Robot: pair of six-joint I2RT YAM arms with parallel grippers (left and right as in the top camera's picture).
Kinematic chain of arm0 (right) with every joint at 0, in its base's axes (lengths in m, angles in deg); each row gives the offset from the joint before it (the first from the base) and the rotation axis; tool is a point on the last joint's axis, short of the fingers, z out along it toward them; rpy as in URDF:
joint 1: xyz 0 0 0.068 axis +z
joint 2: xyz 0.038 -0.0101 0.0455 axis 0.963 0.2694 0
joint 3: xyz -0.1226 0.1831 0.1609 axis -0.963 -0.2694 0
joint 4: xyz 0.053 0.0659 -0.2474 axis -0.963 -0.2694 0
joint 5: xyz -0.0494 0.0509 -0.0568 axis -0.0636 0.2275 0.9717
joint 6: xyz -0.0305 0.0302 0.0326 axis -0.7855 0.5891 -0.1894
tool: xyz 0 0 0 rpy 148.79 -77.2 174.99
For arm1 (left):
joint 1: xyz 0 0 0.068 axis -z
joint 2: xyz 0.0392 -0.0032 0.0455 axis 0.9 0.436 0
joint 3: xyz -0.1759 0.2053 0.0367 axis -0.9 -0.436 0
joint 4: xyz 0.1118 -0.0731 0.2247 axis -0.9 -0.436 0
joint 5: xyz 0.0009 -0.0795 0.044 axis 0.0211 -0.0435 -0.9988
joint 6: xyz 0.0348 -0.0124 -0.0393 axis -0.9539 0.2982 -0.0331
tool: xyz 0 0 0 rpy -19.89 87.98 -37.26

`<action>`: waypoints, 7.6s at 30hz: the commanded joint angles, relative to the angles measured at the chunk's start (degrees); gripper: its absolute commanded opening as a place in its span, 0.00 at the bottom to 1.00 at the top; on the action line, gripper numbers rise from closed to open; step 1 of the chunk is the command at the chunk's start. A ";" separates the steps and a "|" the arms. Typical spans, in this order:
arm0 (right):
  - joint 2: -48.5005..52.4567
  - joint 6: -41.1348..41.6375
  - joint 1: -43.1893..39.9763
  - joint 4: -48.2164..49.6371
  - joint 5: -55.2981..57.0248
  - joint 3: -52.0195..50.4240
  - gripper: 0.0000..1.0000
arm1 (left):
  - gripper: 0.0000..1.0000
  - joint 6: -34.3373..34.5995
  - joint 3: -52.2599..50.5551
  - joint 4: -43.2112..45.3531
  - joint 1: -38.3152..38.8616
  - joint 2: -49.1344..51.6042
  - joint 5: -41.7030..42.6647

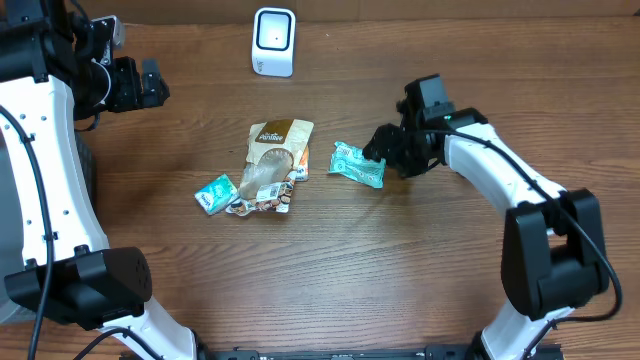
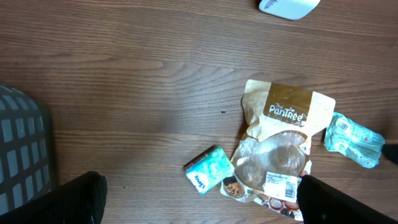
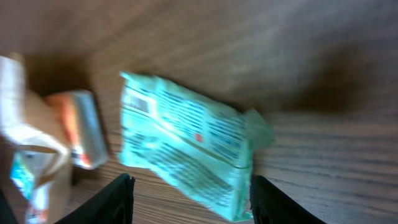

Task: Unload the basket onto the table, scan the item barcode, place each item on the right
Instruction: 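Reach the right gripper to the mint-green packet and grasp it, then lift the mint-green packet and carry it to the scanner, then hold the mint-green packet in front of the scanner, then carry the packet right and lower it beside the jar, then open the right gripper to release the packet and raise it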

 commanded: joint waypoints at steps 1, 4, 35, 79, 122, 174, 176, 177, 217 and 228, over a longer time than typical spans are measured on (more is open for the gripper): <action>2.75 2.08 -0.22 0.57 -1.29 -1.60 0.57 | 1.00 -0.90 0.07 0.09 -0.09 -0.11 0.50; 5.16 2.05 -0.22 1.66 -1.57 -1.70 0.56 | 0.99 -0.87 0.07 0.09 -0.09 -0.11 0.52; -16.94 -8.85 -3.67 3.39 -35.10 3.02 0.04 | 1.00 -0.90 0.07 0.09 -0.09 -0.11 0.50; 4.22 -19.56 15.96 -30.51 33.81 62.18 0.04 | 1.00 -0.90 0.07 0.09 0.11 -0.11 0.50; 43.25 -112.04 18.62 48.85 45.11 61.92 0.04 | 0.99 -0.90 0.07 0.09 0.15 -0.11 0.50; -0.96 11.21 -3.37 -28.15 36.85 17.33 0.04 | 1.00 -0.90 0.07 0.11 0.11 -0.11 0.50; -0.96 11.17 -4.48 -26.29 36.83 14.78 0.24 | 0.99 -0.90 0.07 0.11 0.17 -0.11 0.50; -0.96 11.13 -4.81 -25.90 36.85 14.10 0.31 | 0.99 -0.90 0.07 0.11 0.17 -0.11 0.50; 11.10 7.87 -3.21 -7.04 26.27 14.23 0.12 | 1.00 -0.90 0.07 0.11 0.13 -0.11 0.50; 11.10 4.48 -7.85 -15.80 26.88 14.25 0.14 | 1.00 -0.90 0.07 0.11 0.13 -0.11 0.50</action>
